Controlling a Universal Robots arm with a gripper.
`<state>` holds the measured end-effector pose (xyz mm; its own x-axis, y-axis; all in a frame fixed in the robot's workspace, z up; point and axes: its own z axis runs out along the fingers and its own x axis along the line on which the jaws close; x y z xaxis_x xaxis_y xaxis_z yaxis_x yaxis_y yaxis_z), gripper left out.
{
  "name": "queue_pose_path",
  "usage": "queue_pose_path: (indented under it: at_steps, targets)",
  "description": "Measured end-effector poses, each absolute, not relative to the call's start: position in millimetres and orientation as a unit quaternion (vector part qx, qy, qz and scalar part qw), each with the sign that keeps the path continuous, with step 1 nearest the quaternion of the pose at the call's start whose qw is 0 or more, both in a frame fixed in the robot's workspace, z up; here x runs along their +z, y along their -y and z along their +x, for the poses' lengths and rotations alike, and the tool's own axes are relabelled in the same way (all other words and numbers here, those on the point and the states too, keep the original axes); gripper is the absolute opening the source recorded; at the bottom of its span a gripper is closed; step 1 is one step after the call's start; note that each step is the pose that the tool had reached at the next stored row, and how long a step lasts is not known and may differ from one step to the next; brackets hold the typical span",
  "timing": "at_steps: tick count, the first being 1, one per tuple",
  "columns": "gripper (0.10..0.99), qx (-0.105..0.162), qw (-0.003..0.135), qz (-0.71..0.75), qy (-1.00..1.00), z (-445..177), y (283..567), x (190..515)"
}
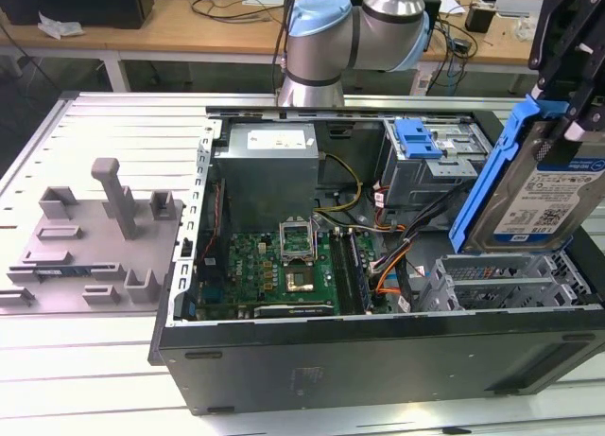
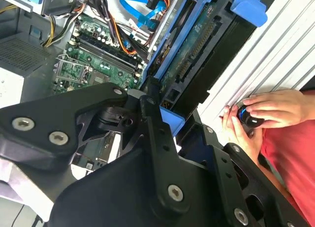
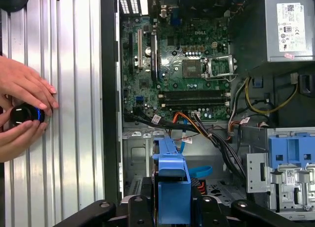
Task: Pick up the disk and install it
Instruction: 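Insert the disk into the insertion slot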
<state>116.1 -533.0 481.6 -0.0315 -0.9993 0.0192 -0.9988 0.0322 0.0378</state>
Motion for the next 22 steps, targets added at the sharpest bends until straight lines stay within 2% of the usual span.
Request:
queue_pose_path:
  at_steps: [22]
  targets:
    - [0.365,-0.007,0.020,0.706,0.708,116.3,534.4,476.4]
